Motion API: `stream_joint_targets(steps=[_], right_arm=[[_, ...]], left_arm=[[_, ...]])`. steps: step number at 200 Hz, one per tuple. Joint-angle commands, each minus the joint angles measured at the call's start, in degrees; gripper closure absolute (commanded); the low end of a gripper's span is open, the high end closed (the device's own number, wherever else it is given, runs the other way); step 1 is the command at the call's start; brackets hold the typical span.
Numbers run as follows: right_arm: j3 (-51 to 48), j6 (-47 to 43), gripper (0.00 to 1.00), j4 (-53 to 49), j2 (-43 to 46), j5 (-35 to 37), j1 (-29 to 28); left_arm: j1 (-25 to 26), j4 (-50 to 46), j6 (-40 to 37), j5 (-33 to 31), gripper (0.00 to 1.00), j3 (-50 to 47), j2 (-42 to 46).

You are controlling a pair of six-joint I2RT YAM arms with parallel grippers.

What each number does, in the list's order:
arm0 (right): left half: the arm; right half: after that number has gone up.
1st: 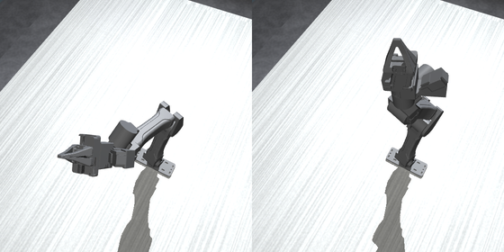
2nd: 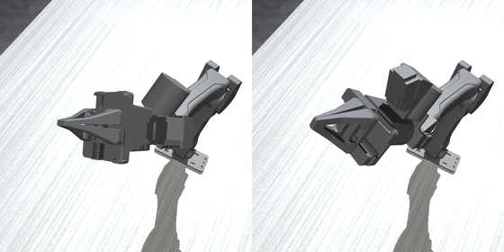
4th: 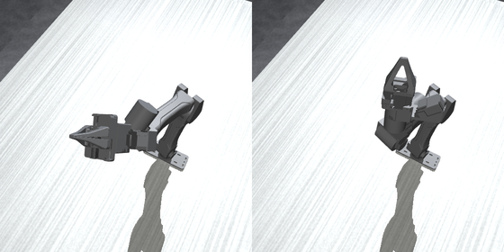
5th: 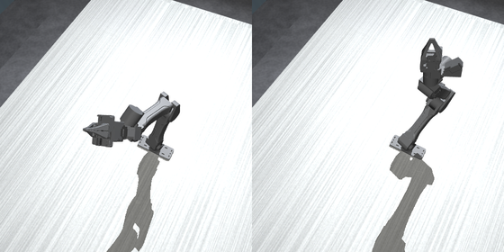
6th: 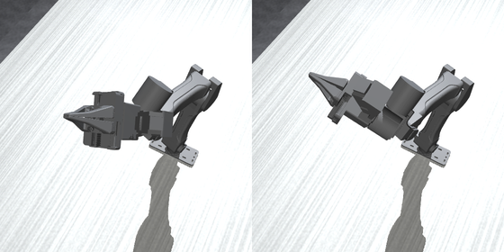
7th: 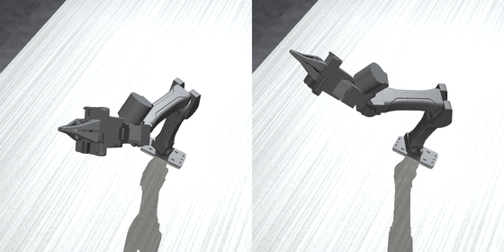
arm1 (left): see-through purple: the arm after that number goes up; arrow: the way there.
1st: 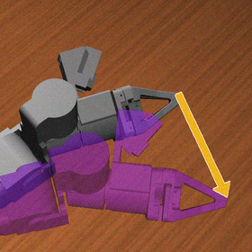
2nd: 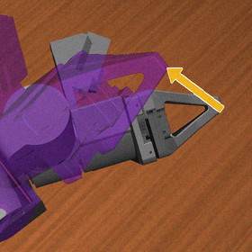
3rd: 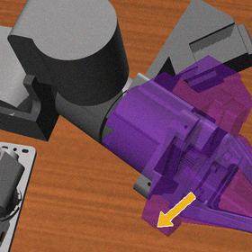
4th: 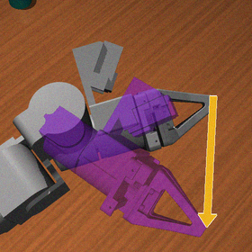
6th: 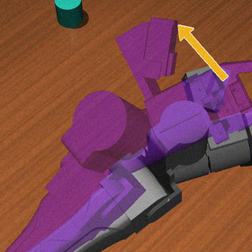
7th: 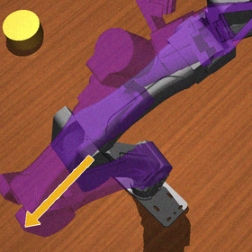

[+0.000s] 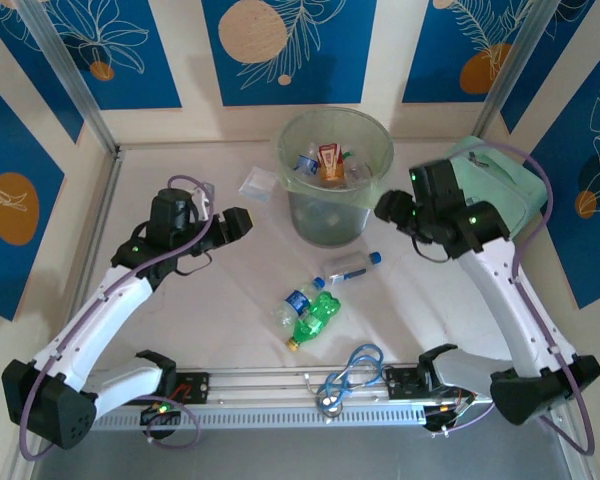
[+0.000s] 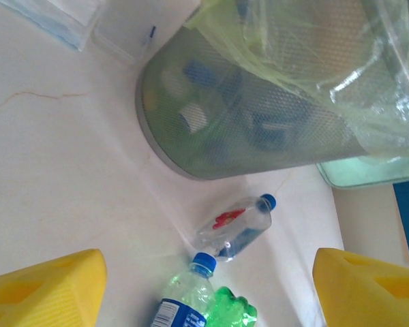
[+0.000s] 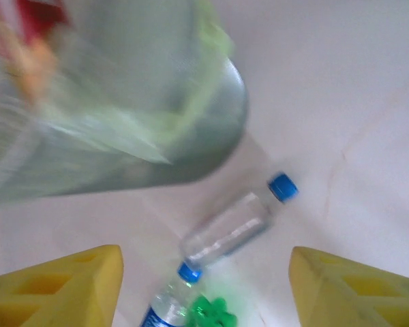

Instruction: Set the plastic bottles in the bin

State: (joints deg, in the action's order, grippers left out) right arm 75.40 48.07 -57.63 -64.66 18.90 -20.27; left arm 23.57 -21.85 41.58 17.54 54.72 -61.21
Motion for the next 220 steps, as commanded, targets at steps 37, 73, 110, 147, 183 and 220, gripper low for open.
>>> stream_joint_targets(steps=[37, 73, 110, 147, 183, 220], right_arm=[[-16.9, 19.3, 0.4, 9.6, -1.0, -9.4, 6.5], [-21.4, 22.0, 0.41, 18.0, -7.8, -13.6, 9.4], [-23.6, 23.2, 0.42, 25.7, -15.1, -17.2, 11.1], [-24.5, 24.4, 0.42, 29.3, -20.0, -17.7, 11.4], [-25.0, 24.7, 0.41, 31.4, -23.4, -18.1, 11.3], [-25.8, 25.3, 0.42, 33.3, -25.5, -18.3, 11.2]], left_arm=[[4.6, 2.1, -1.7, 0.9, 0.24, -0.5, -0.6], [6.5, 3.0, -0.7, 0.5, 0.26, -2.3, 0.0], [7.4, 4.7, 0.8, 0.7, 0.27, -4.0, -0.4], [8.3, 6.3, 1.4, 0.8, 0.27, -4.6, -1.3], [8.9, 6.0, 1.6, 0.2, 0.28, -4.8, -2.4], [9.5, 6.6, 2.0, 0.1, 0.3, -5.4, -3.1]])
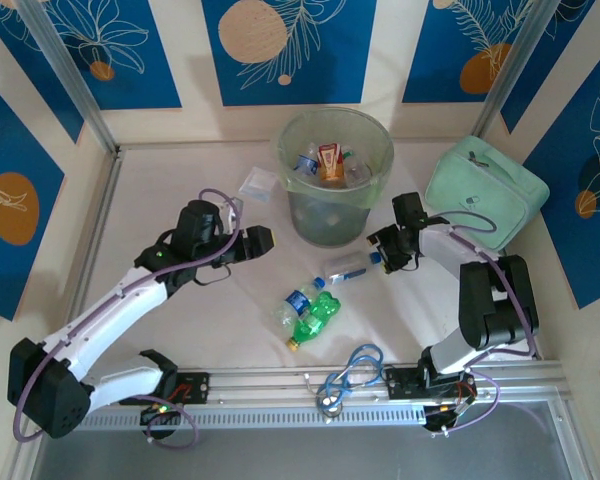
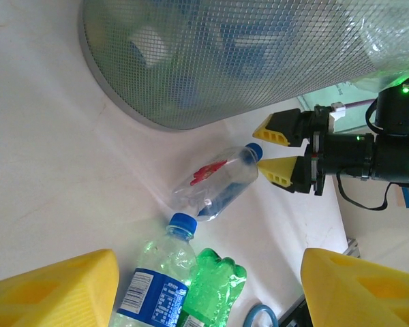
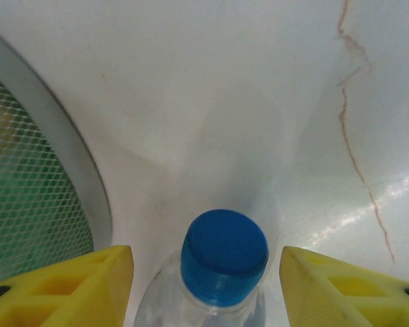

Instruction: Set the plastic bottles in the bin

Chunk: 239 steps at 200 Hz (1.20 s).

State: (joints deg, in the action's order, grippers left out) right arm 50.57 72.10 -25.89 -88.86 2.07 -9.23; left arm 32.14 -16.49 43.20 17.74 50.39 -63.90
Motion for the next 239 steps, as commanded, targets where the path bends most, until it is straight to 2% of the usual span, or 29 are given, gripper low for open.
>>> stream_joint_targets(steps=[1, 39, 110, 185, 239], right_arm=[[-1.0, 1.3, 0.42, 1.6, -1.3, -1.5, 0.2], [-1.0, 1.9, 0.43, 3.4, -3.7, -2.3, -0.2], [-1.7, 2.0, 0.6, 3.4, -2.2, -2.3, 0.3], [-1.7, -4.6, 0.68, -5.9, 10.3, -2.8, 2.7], [-0.1, -15.1, 0.69, -12.2, 24.9, -4.3, 1.0]], left_arm=[[0.9, 1.3, 0.4, 0.0, 0.3, -1.0, -0.4], [1.4, 1.3, 0.4, -0.4, 0.3, -0.9, -0.9], [1.5, 0.7, 0.1, -1.1, 0.31, -0.7, -1.1], [1.5, -2.1, -2.4, -2.2, 0.31, 2.5, -0.7], [1.5, -2.7, -5.0, -0.4, 0.17, 8.0, -1.3]])
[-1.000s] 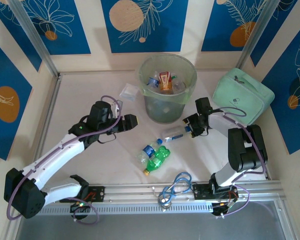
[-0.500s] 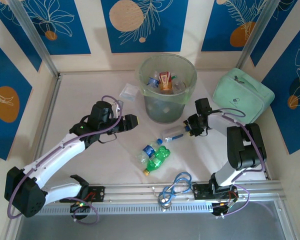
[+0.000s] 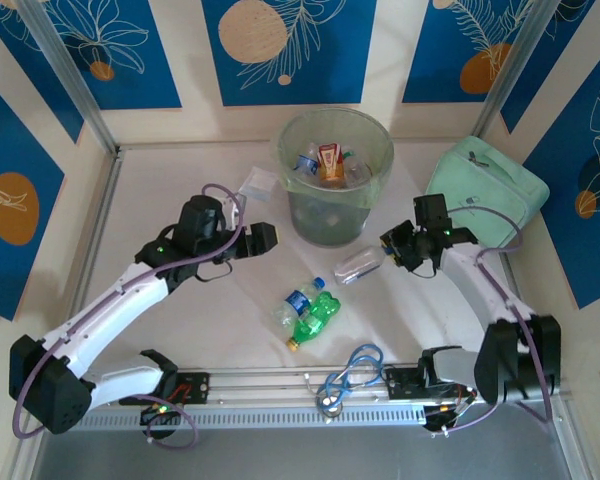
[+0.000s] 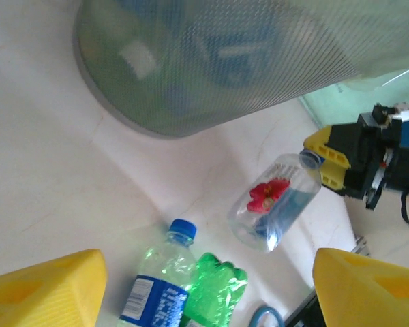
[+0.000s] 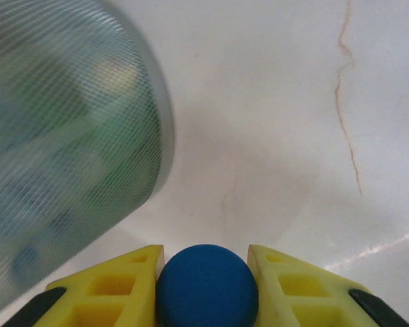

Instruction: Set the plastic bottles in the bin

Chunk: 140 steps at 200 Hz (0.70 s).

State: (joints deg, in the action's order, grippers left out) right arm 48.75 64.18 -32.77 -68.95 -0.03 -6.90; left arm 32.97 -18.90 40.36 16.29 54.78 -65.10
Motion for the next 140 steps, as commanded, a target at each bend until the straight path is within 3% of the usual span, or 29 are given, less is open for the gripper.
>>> stream_joint_targets(steps=[1, 53, 80, 110, 140], right_arm=[[1.9, -7.5, 0.7, -5.5, 5.1, -2.3, -1.5], [15.9, -20.3, 0.69, -13.2, 9.0, 2.1, -15.0], [26.0, -24.8, 0.69, -14.0, 6.2, 2.9, -19.9], [38.8, -27.0, 0.69, -14.6, 0.9, 3.2, -19.7], [50.3, -24.0, 0.68, -12.9, -6.1, 0.3, -15.2]], left_arm=[[0.7, -0.3, -2.2, 1.1, 0.17, 3.6, -0.1], [0.9, 3.0, -3.7, 7.6, 0.08, 5.7, 0.2], [1.3, 2.2, -4.6, 6.1, 0.07, 6.7, 0.3], [1.3, 1.7, -4.4, 2.9, 0.06, 6.4, 1.7], [1.3, 2.4, -3.5, -0.4, 0.04, 4.7, 4.2]])
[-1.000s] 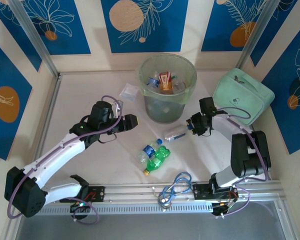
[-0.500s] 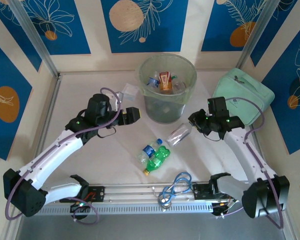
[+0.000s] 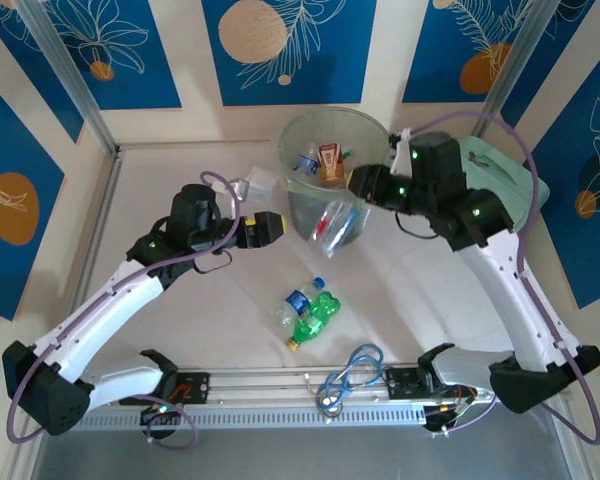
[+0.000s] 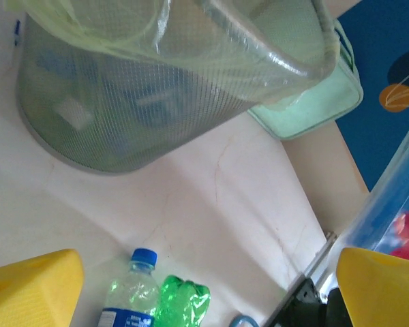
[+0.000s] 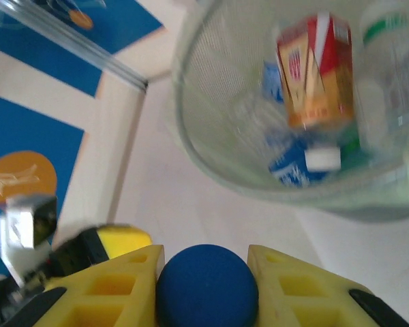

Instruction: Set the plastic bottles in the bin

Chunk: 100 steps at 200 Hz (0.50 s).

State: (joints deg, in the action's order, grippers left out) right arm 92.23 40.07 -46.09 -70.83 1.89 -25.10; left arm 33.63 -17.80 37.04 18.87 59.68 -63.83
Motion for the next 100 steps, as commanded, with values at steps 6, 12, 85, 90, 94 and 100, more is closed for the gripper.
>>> stream_joint_targets(steps=[6, 12, 85, 90, 94, 100], right_arm=[[9.4, 0.0, 0.68, 0.7, -5.9, -2.2, 3.7], [12.3, -0.3, 0.68, 0.4, -8.1, -1.8, 4.2], [38.8, -7.6, 0.68, -6.0, -29.5, 6.6, 7.3], [40.0, -8.3, 0.68, -6.6, -30.4, 7.1, 7.3], [40.7, -8.8, 0.68, -7.0, -31.0, 7.5, 7.2], [41.8, -9.2, 0.68, -7.8, -31.9, 8.5, 7.2]], left_arm=[[0.7, 1.4, 0.0, -3.2, 0.04, -0.5, 3.1], [0.6, 1.5, 0.2, -3.4, 0.04, -0.8, 3.2], [0.6, 0.2, 2.7, -6.1, 0.06, -3.7, 3.1], [0.6, 0.1, 2.7, -6.2, 0.07, -3.6, 3.0], [0.6, 0.1, 2.5, -6.3, 0.07, -3.6, 2.9], [0.6, 0.0, 2.4, -6.4, 0.07, -3.5, 2.7]])
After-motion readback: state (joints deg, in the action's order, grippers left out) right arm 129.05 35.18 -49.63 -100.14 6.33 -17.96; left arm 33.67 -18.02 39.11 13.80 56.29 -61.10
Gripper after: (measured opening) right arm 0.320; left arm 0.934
